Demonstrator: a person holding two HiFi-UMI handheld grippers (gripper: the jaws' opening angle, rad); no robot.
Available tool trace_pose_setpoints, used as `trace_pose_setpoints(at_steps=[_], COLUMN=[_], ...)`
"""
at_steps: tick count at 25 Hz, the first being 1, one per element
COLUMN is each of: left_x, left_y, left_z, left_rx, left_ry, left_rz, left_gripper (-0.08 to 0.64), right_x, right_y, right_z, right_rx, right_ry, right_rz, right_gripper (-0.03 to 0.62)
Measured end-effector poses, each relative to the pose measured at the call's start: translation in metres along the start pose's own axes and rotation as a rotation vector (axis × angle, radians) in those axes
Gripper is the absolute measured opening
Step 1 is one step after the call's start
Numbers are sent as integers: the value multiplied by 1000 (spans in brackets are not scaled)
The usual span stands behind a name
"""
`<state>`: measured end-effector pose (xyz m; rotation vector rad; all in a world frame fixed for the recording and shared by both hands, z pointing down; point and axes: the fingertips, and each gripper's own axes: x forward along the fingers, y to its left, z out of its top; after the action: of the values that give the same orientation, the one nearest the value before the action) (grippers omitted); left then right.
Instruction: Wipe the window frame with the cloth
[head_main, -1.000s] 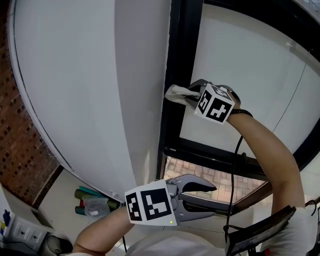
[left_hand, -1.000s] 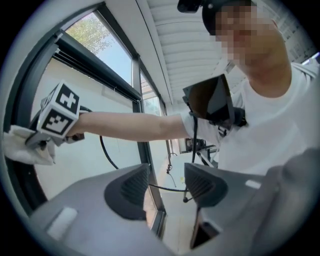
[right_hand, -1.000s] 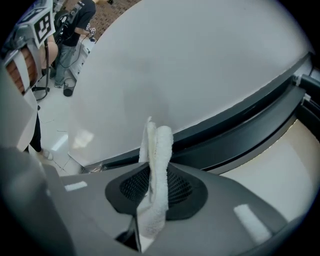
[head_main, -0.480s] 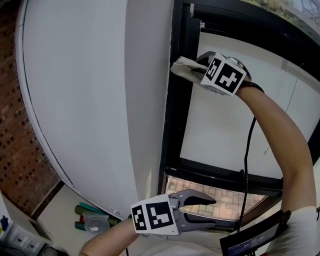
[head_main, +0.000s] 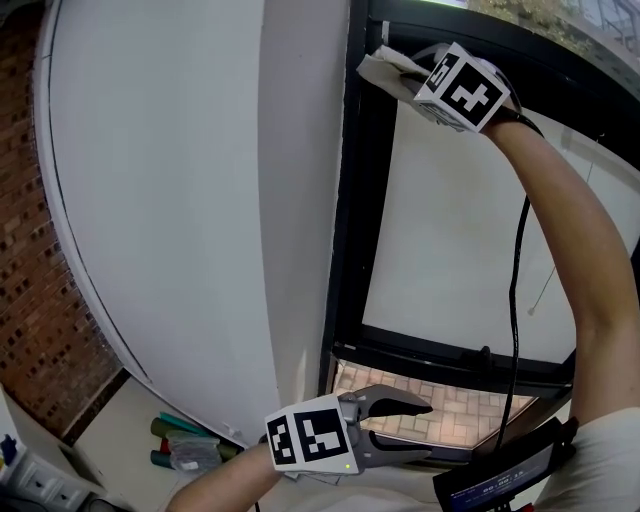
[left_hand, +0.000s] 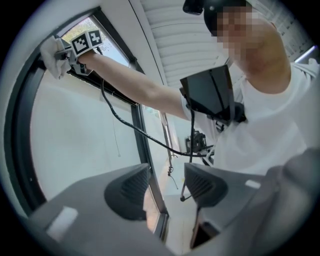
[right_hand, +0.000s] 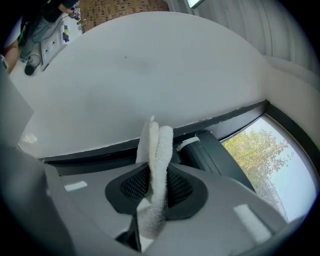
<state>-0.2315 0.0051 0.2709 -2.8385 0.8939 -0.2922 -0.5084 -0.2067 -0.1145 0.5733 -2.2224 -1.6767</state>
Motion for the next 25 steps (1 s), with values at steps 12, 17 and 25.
trace_pose_setpoints(at_steps=[12, 17, 25], left_x=[-3, 2, 8], left_y=[-4, -7, -5], left_z=[-4, -1, -2], left_rx=[-19, -15, -24], left_ry=[8, 3, 0], left_rz=[-17, -42, -64], left_gripper=[242, 242, 242], right_x=[-29, -41, -36], right_y=[40, 80, 204], right_z=[7, -24, -125], right_rx=[-44, -32, -71], right_ry=[-96, -74, 83], right_rz=[-11, 58, 210], right_gripper=[72, 72, 72])
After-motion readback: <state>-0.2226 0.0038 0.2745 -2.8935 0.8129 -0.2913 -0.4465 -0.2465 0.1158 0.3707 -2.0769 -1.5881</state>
